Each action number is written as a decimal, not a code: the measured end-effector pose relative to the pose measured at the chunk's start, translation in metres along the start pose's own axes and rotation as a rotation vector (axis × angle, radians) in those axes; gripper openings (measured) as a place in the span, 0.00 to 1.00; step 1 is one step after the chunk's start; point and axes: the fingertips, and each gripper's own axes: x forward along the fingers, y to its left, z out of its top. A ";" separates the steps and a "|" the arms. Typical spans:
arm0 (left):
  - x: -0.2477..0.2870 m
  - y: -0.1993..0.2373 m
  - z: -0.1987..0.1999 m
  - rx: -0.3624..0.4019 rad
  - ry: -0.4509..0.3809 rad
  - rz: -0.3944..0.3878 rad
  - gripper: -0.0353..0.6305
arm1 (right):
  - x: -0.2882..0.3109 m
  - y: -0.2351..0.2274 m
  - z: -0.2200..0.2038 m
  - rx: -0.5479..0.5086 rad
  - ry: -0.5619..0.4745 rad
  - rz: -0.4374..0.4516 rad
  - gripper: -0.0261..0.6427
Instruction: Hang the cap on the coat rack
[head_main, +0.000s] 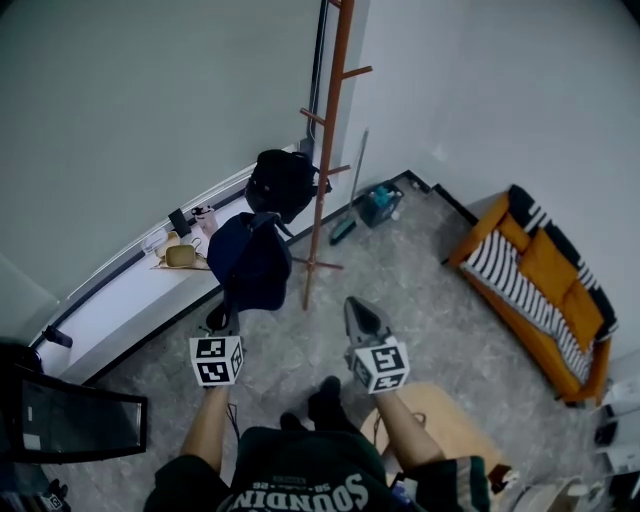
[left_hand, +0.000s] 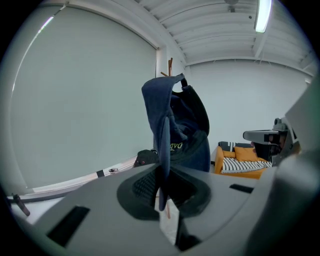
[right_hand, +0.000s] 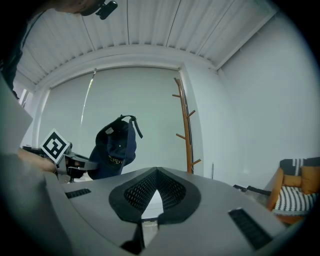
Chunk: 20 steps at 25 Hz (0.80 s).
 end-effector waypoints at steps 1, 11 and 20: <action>0.000 0.002 0.000 0.000 0.000 0.002 0.08 | 0.000 0.000 0.002 0.008 0.006 -0.005 0.03; 0.010 0.023 0.015 0.003 -0.014 0.014 0.08 | 0.016 -0.011 0.011 0.003 0.014 -0.040 0.03; 0.077 0.042 0.036 -0.019 -0.009 0.024 0.08 | 0.079 -0.045 0.021 0.030 -0.023 -0.030 0.03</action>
